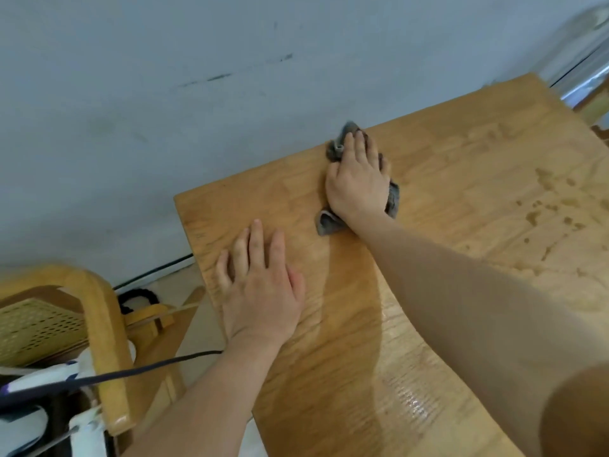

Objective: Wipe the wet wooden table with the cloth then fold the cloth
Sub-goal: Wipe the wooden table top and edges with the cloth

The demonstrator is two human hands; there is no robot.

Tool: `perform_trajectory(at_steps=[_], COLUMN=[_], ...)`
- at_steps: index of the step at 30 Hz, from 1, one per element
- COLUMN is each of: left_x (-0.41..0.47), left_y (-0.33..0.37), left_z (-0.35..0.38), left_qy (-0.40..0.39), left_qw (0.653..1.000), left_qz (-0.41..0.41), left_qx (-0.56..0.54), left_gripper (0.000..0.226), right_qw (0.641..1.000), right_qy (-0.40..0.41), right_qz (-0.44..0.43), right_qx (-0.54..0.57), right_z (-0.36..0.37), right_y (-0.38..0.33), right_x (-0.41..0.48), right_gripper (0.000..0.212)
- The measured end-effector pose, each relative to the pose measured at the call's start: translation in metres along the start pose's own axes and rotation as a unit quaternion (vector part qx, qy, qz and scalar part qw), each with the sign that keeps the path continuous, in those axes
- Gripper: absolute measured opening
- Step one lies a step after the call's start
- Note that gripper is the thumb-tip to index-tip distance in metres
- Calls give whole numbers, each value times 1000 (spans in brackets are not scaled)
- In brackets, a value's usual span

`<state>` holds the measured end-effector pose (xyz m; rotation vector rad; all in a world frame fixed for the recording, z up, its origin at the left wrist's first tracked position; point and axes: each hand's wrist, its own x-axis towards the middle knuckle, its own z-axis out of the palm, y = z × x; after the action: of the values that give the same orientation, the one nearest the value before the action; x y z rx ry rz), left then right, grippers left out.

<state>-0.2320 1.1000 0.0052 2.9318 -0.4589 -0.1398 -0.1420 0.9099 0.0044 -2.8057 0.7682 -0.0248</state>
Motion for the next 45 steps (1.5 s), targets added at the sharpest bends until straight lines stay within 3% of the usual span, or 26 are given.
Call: perform_trajectory(at_steps=[3, 6, 8, 11, 13, 15, 21, 26, 28, 31, 33, 35, 37, 40, 43, 45], left_x=[-1, -5, -1, 1, 0, 0, -2, 0, 1, 0, -1, -2, -2, -3, 0, 2], left_y=[2, 2, 0, -2, -2, 0, 1, 1, 0, 2, 3, 3, 5, 5, 5, 3], left_z=[-1, 0, 2, 2, 1, 1, 0, -1, -1, 0, 0, 0, -1, 0, 0, 0], left_qy=[15, 33, 31, 35, 36, 32, 26, 22, 24, 28, 32, 32, 32, 40, 35, 38], left_qw=[1000, 999, 999, 998, 998, 999, 999, 999, 999, 999, 999, 999, 999, 999, 999, 999], left_qz=[-15, -7, -2, 2, 0, 1, -5, 3, 0, -5, -6, -8, -12, -9, -3, -6], left_qx=[-18, -36, -44, -45, -43, -44, -45, -33, -31, -34, -33, -33, -35, -30, -26, -22], left_gripper=[45, 33, 31, 32, 33, 35, 36, 39, 37, 34, 34, 35, 36, 38, 39, 38], right_qw=[984, 959, 966, 998, 1000, 999, 966, 935, 938, 993, 1000, 999, 994, 978, 957, 964], right_qy=[-17, -49, -12, 18, 13, 5, -40, -109, -98, -20, -3, 13, 10, -36, -52, -40], right_qz=[-178, -278, -258, -62, 5, -19, -254, -335, -328, -111, -11, -33, -110, -206, -287, -263], right_qx=[26, 42, 24, -5, -23, -31, -25, -40, -46, -37, -23, -7, 8, 12, 6, 5], right_z=[17, 15, 7, -13, -18, -15, -8, -20, -21, -19, -15, -4, -2, -4, -14, -16], right_y=[-62, -39, 6, 58, 62, 50, 41, 86, 89, 76, 63, 48, 39, 59, 95, 108], right_x=[-36, -66, -50, 2, 23, 17, -127, -223, -191, -95, -65, -98, -175, -263, -259, -221], right_gripper=[55, 50, 51, 54, 57, 60, 52, 53, 54, 58, 59, 58, 55, 51, 50, 51])
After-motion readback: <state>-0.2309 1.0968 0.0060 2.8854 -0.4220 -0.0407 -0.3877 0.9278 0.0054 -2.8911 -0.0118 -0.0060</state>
